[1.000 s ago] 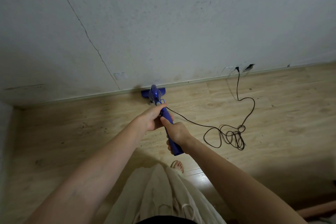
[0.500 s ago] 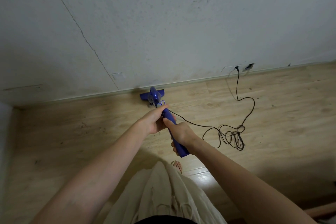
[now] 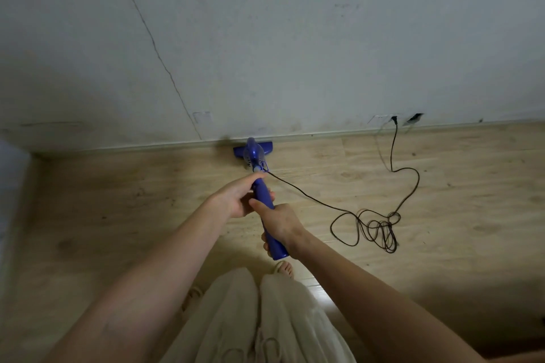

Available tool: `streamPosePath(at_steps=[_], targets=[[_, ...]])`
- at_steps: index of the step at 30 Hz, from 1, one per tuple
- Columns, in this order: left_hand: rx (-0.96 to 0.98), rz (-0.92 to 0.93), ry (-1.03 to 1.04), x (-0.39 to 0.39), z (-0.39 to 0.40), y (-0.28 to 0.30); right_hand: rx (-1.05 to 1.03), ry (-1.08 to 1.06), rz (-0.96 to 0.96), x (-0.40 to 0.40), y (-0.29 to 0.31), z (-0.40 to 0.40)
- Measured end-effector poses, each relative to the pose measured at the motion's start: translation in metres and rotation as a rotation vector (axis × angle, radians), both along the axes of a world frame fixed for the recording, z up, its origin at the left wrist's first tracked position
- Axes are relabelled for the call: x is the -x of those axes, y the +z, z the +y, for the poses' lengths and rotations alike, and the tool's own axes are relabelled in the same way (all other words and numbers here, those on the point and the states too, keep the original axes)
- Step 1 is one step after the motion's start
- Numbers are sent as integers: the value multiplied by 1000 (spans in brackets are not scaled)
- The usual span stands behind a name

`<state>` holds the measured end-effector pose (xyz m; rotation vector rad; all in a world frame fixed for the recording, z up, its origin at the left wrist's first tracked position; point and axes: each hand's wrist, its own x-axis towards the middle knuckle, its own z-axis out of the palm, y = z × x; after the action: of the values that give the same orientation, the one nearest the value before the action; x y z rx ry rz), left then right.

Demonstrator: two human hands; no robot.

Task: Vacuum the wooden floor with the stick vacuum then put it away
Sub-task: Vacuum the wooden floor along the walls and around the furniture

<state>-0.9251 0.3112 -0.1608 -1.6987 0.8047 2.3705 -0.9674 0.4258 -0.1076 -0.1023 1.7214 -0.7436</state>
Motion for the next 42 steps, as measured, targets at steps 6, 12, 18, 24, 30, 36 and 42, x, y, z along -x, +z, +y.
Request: streamPosePath(at_steps=[6,12,18,24,30,36,42], targets=[[5,20,24,-72,-17,2,0,31,23,-70,20,-18],[-3,31,-26,-157,-44,11,21,-17,-14,-157,33,-38],[-41,10,-99,-206,-56,17,0,-53,-40,-208,33,-47],[-61,19,-97,-210,-71,20,-29,-67,-27,-214,25,-64],[-58,26,-71,-192,-84,11,-44,-68,-24,-196,-1,-80],[0,0,-59,-173,-106,-1,-34,-52,-32,-182,-14,-107],[26,-7,-53,-168,-118,2,-12,-34,-51,-172,-5,-118]])
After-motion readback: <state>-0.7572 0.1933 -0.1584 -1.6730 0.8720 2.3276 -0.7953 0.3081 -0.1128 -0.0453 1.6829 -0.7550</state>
